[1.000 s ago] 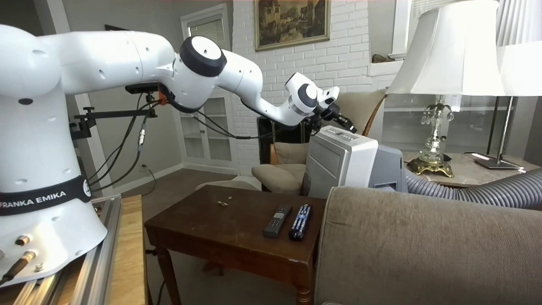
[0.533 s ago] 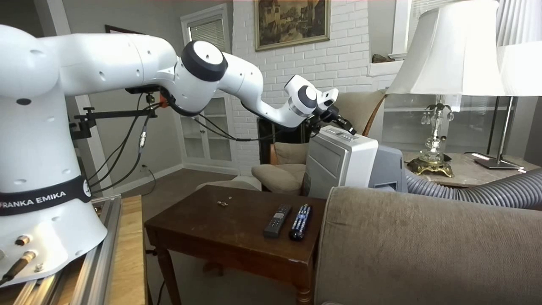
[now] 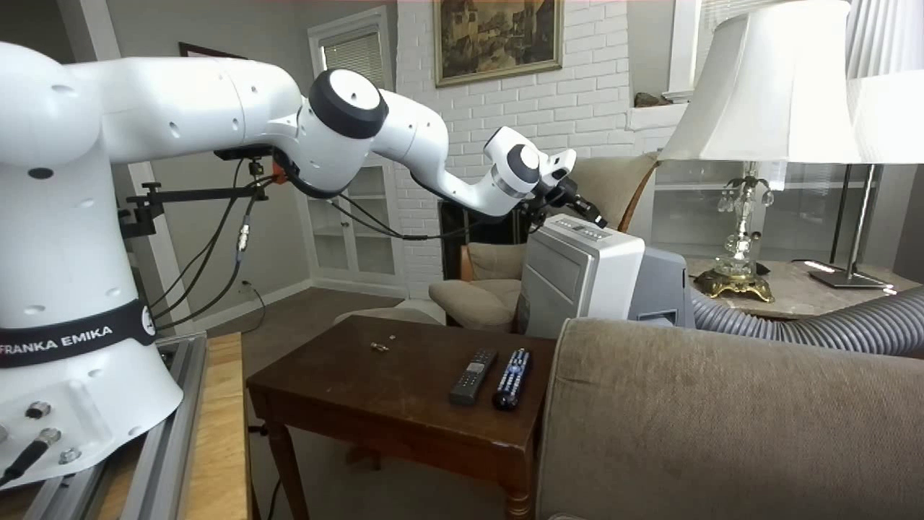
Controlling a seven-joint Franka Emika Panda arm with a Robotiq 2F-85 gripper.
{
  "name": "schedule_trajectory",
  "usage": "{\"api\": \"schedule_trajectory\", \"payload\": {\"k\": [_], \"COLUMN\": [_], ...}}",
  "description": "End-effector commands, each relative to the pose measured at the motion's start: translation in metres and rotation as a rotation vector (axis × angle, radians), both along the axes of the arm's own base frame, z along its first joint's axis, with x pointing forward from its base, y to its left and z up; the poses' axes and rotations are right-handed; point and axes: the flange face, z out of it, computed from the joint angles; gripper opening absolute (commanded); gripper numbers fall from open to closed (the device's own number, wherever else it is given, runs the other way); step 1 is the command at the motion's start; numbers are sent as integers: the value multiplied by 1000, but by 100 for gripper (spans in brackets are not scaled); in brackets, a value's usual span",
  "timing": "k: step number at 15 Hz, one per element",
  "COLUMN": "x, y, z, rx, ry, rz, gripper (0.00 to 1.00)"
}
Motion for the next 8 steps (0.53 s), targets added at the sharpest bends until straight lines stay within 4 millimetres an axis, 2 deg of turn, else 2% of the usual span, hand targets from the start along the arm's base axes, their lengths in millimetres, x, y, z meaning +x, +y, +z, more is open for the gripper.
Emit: {"api": "schedule_trajectory", "payload": {"k": [1,8], "x": [1,-2], "y": [0,3], "z": [5,2], "rx": [5,11], "ry": [-1,46], "rz": [-27,-42], "gripper": [0,0]}}
